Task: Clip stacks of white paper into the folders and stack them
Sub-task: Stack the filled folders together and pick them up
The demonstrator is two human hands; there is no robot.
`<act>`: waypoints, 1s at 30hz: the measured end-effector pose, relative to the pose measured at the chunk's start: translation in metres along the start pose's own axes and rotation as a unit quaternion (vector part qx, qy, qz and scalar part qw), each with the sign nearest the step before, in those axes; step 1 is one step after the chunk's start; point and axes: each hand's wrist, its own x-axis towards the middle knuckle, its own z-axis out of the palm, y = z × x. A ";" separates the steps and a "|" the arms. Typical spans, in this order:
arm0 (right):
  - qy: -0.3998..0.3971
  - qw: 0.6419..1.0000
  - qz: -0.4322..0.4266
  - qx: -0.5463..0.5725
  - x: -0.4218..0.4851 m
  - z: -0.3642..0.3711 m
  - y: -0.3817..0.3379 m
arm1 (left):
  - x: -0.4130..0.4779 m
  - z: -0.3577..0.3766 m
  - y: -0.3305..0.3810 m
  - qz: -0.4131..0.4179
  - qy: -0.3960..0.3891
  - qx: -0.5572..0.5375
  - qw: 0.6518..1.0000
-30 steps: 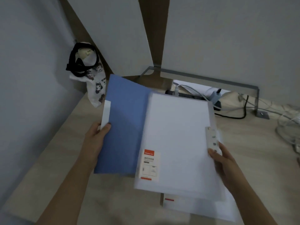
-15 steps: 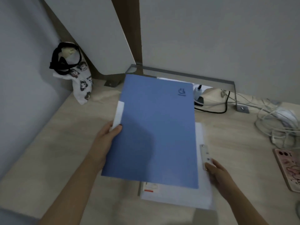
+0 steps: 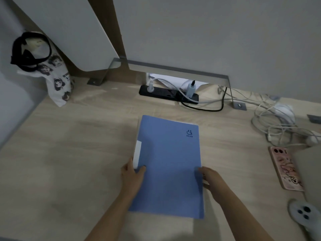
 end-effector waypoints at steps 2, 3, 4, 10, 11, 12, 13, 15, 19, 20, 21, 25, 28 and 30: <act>-0.003 1.000 0.014 -0.003 -0.001 0.004 -0.008 | -0.002 0.007 0.000 -0.026 -0.029 -0.010 0.999; 0.002 1.000 0.019 0.002 0.000 0.005 -0.011 | 0.000 0.009 0.000 -0.031 -0.031 -0.004 0.999; 0.009 1.000 0.029 0.009 0.002 0.004 -0.014 | 0.003 0.009 0.000 -0.049 -0.031 -0.002 0.998; -0.023 0.998 0.058 0.007 0.005 0.000 -0.022 | 0.032 -0.011 0.008 -0.119 -0.101 -0.053 0.986; -0.038 0.998 0.058 0.005 0.004 -0.001 -0.021 | 0.030 -0.010 0.012 -0.119 -0.107 -0.058 0.985; -0.054 0.997 0.056 0.005 0.003 -0.002 -0.020 | 0.029 -0.007 0.015 -0.109 -0.101 -0.068 0.987; -0.068 0.997 0.048 0.010 0.002 -0.002 -0.018 | 0.027 -0.004 0.016 -0.090 -0.083 -0.074 0.990; -0.077 0.996 0.017 0.029 -0.003 -0.002 -0.014 | 0.019 0.002 0.016 -0.049 -0.035 -0.070 0.996; -0.072 0.992 -0.088 0.051 -0.018 -0.004 -0.015 | 0.003 -0.004 0.024 0.045 0.013 -0.085 0.995; -0.069 0.990 -0.114 0.052 -0.022 -0.005 -0.018 | 0.002 -0.009 0.028 0.070 0.017 -0.092 0.993; -0.066 0.987 -0.137 0.051 -0.027 -0.006 -0.021 | -0.001 -0.014 0.033 0.094 0.021 -0.096 0.991; -0.072 0.967 -0.242 0.042 -0.040 -0.008 -0.038 | -0.008 -0.037 0.054 0.203 0.020 -0.063 0.977; -0.066 0.956 -0.283 0.024 -0.042 -0.008 -0.041 | -0.005 -0.048 0.054 0.255 0.012 -0.017 0.967; -0.063 0.954 -0.294 0.000 -0.041 -0.007 -0.036 | -0.004 -0.050 0.045 0.254 -0.007 0.017 0.967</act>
